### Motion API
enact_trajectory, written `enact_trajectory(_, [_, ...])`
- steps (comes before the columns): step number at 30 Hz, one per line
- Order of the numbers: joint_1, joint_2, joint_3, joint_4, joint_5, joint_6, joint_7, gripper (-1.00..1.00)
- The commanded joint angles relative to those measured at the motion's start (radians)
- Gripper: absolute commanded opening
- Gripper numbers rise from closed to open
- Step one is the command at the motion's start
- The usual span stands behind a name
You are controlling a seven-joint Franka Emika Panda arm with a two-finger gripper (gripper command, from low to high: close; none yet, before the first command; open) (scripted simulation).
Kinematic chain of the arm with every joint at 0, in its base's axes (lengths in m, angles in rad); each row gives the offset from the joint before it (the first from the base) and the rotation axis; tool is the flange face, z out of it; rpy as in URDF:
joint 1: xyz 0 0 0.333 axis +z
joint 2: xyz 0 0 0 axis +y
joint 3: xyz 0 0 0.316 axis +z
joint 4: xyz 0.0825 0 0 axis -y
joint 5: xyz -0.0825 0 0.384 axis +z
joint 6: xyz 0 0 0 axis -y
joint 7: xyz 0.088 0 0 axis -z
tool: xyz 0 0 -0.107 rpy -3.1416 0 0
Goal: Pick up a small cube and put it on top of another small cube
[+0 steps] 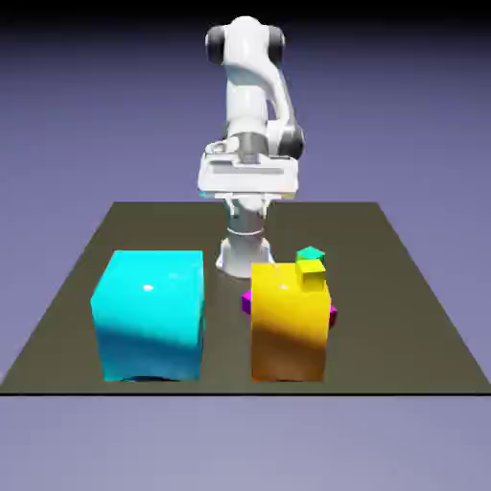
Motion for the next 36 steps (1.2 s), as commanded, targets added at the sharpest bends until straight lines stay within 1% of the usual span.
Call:
enact_trajectory(1, [0.036,0.006,0.002,-0.001,-0.026,-0.015,0.010,0.00])
enact_trajectory(14, [0.507,0.087,0.026,-0.007,-0.361,-0.209,0.136,0.00])
enact_trajectory(21, [0.744,0.332,-0.124,-0.115,-0.335,-0.135,0.151,0.00])
enact_trajectory(26, [0.662,0.495,-0.189,-0.152,-0.120,0.027,0.102,0.00])
enact_trajectory(29, [0.623,0.538,-0.095,-0.153,-0.036,0.108,0.080,0.00])
enact_trajectory(30, [0.623,0.538,-0.095,-0.153,-0.036,0.108,0.080,0.00])
enact_trajectory(36, [0.482,0.734,0.106,-0.089,0.225,0.245,-0.132,0.00])
